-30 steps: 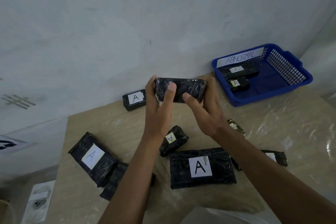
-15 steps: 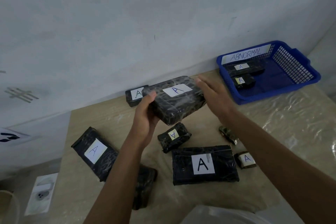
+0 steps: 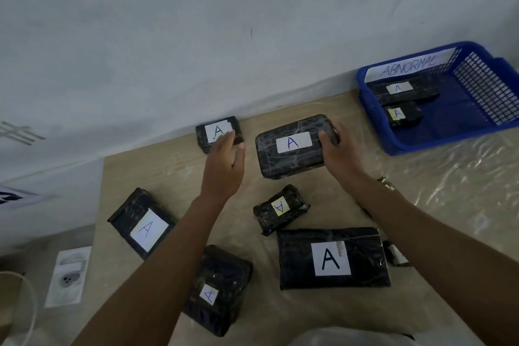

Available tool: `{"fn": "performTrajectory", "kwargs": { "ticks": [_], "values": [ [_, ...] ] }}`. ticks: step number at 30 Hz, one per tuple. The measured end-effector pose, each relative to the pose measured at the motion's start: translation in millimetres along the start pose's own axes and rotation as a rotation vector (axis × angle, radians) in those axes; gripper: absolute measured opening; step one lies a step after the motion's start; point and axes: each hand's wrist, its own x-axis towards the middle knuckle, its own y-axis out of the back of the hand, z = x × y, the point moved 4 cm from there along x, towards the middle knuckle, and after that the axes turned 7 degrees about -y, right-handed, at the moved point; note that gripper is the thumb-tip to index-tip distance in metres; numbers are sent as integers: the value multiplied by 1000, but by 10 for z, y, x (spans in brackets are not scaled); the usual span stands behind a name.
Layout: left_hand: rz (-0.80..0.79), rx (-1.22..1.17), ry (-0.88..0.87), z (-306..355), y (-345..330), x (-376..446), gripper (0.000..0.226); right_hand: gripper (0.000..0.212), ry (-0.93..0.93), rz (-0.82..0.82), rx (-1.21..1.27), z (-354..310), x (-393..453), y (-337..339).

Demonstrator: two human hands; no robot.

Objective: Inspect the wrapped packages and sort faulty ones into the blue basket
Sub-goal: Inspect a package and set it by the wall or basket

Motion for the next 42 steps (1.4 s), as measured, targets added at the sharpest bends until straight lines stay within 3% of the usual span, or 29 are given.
{"fn": "performTrajectory", "kwargs": {
  "ticks": [4, 10, 15, 23, 31, 36, 42],
  "values": [
    [-64, 255, -121, -448, -192, 303, 54, 46, -13, -10, -25, -27, 313, -293],
    [-135, 378, -199, -886, -473, 800, 59, 48, 15, 21, -93, -128, 846, -713],
    [-158, 415, -250, -1125, -646, 896, 58, 48, 6, 19, -130, -52, 1201, -985],
    [20, 427, -378, -1345, -701, 919, 43, 49, -58, 56, -146, 134, 1414, -1208],
    [-42, 395, -323, -1318, -670, 934, 45, 54, 12, 8, -233, 131, 1424, -1268],
    [-72, 406, -233, -1142, -383, 829, 52, 64, 136, -11, -329, -47, 1242, -1102],
    [-34, 471, -169, -963, 261, 417, 59, 71, 517, -84, -701, -349, 674, -1217]
  ]
}}
